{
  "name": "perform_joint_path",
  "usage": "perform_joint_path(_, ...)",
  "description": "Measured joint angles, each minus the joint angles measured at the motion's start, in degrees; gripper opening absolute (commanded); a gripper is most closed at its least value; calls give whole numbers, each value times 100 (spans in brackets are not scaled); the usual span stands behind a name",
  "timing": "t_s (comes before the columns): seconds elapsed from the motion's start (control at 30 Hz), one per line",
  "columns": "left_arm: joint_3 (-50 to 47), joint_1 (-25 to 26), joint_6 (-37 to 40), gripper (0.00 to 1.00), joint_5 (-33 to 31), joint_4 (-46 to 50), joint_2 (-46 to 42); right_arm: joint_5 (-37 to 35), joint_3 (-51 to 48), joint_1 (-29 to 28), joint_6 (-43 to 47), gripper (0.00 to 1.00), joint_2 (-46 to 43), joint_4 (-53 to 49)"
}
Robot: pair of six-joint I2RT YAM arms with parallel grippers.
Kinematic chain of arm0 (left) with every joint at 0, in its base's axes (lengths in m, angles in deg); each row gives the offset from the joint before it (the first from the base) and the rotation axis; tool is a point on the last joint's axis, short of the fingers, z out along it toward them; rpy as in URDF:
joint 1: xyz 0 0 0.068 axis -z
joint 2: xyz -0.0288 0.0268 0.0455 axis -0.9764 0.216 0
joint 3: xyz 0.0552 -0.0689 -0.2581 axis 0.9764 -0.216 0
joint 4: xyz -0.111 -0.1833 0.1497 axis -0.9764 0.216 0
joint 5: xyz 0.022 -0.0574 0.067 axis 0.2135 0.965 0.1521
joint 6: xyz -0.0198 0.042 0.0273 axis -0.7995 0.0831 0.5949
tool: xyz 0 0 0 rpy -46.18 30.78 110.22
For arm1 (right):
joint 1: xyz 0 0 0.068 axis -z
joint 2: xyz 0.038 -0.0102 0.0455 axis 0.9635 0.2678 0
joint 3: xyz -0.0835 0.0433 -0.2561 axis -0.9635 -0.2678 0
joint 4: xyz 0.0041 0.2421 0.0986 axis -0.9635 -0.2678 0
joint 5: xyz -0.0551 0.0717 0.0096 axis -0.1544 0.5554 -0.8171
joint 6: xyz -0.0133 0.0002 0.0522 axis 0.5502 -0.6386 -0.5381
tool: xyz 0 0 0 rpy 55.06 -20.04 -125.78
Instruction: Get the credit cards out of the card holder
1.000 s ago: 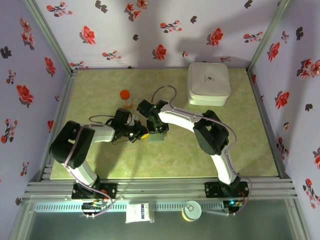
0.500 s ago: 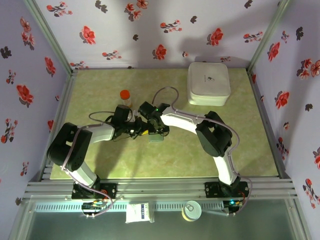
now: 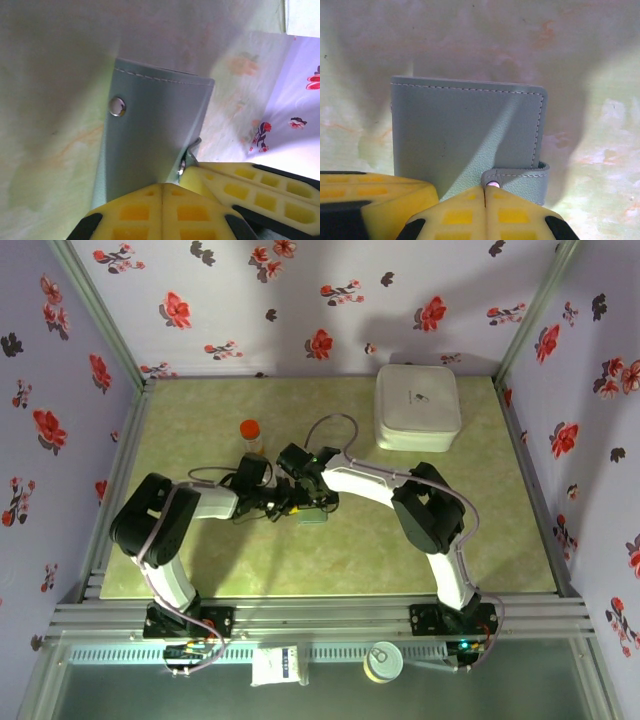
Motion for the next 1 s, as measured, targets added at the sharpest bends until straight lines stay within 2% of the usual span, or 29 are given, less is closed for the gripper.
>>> perform_joint_path(0.17,9,0,225,0,37,-4,94,-20,-4,-2,9,0,-7,-24)
perform_joint_path(0.4,249,2,844,0,72,463,166,-269,208,-74,210,0,37,-417)
perform_joint_path(0.63,444,-4,1325,0,131,839,249,-822,713,-269,551,0,374,-1025)
perform_joint_path(0.87,557,-17,1598,0,153,1080,310,-1788,931,-317,892,0,557,-1919)
perform_joint_path(1.0,553,-44,1635,0,225,1073,328,-1950,931,-323,968,0,555,-2006)
